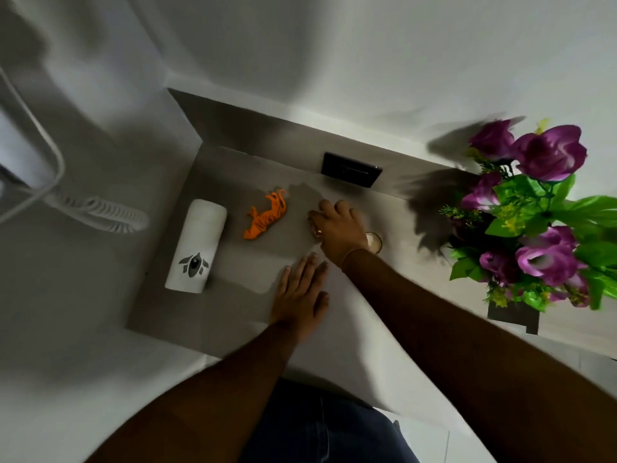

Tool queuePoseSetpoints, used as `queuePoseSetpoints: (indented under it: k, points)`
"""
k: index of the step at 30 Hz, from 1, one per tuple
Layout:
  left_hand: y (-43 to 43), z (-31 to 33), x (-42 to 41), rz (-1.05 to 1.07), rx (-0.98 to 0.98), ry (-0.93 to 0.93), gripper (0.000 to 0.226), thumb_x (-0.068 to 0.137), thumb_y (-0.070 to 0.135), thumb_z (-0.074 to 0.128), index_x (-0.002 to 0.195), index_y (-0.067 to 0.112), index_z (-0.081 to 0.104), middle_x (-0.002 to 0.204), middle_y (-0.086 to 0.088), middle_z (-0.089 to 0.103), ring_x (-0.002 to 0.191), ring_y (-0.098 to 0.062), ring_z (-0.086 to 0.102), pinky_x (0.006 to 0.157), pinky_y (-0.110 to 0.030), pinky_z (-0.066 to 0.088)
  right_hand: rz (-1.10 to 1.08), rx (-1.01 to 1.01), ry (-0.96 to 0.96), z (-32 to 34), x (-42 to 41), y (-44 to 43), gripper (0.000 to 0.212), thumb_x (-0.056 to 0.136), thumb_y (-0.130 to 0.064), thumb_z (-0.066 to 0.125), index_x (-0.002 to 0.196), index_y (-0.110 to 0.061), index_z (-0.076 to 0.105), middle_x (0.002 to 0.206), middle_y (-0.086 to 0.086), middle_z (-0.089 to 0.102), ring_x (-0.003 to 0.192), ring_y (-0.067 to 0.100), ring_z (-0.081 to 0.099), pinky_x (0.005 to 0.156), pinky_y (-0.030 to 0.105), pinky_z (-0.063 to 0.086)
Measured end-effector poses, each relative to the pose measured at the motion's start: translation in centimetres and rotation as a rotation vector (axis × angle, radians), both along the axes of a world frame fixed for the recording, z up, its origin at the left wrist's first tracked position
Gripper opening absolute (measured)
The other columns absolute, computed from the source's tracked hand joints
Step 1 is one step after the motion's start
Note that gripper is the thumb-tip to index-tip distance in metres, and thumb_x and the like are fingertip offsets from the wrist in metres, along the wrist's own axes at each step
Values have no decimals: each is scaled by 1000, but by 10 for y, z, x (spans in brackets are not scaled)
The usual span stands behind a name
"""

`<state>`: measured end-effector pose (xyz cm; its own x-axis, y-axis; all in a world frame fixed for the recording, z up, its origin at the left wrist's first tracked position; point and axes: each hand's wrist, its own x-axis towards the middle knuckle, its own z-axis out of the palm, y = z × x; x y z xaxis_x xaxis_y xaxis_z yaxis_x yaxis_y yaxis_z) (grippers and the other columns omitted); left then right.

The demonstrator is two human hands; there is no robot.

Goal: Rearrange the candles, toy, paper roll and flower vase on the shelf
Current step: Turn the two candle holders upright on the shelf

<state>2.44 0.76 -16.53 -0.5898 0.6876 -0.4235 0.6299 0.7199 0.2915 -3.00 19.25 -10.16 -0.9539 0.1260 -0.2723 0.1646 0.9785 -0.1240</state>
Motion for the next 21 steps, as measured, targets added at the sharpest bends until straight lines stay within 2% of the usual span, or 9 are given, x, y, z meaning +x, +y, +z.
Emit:
queuePoseSetpoints:
  k: [3, 6, 9, 12, 15, 18, 21]
  points:
    - [0, 1, 0, 7, 8, -12, 71, 114, 48, 28, 172, 31, -9, 183, -1, -16, 170, -24, -15, 137, -50, -10, -72, -104, 68, 0, -7, 10, 47, 86, -25, 68, 132, -18, 63, 132, 11, 58, 118, 39, 56, 93, 44, 47]
    - [-1, 1, 1, 35, 42, -13, 71, 114, 47, 30, 173, 32, -7, 184, 1, -13, 170, -22, -11, 137, -49, -8, -351, -323, 119, 1, -3, 16, 51, 80, -31, 78, 126, -18, 61, 126, 11, 65, 108, 40, 65, 89, 44, 56]
    - [-5, 0, 0, 31, 76, -26, 73, 114, 49, 32, 174, 29, -6, 184, 2, -10, 171, -20, -8, 138, -47, -7, -424, -319, 109, -2, 6, 17, 52, 83, -35, 78, 128, -20, 57, 126, 9, 67, 106, 38, 68, 88, 40, 54]
    - [-14, -2, -4, 71, 57, -23, 78, 113, 56, 32, 172, 29, -11, 182, 1, -16, 170, -20, -13, 138, -47, -8, -400, -212, 60, -5, 8, 17, 63, 82, -42, 75, 138, -24, 52, 133, 7, 64, 120, 34, 63, 100, 42, 41]
    - [-33, -2, -9, 262, 27, 9, 80, 111, 60, 32, 173, 29, -9, 182, -1, -18, 169, -19, -15, 138, -49, -7, -367, -109, 89, 2, 1, 4, 85, 74, -49, 71, 150, -26, 42, 146, 8, 51, 134, 33, 49, 106, 51, 36]
    - [-53, -2, -15, 365, 8, 49, 80, 112, 59, 33, 174, 28, -6, 184, -4, -13, 170, -21, -13, 138, -49, -7, -152, -119, 222, 13, -17, -21, 80, 74, -46, 68, 149, -29, 44, 153, 6, 46, 140, 30, 43, 107, 54, 34]
    - [-70, -1, -25, 323, -16, 76, 83, 110, 65, 31, 173, 28, -8, 183, -6, -15, 170, -24, -14, 138, -51, -6, 104, -121, 98, 17, -42, -47, 66, 82, -35, 72, 145, -26, 52, 150, 7, 49, 137, 32, 48, 108, 52, 34]
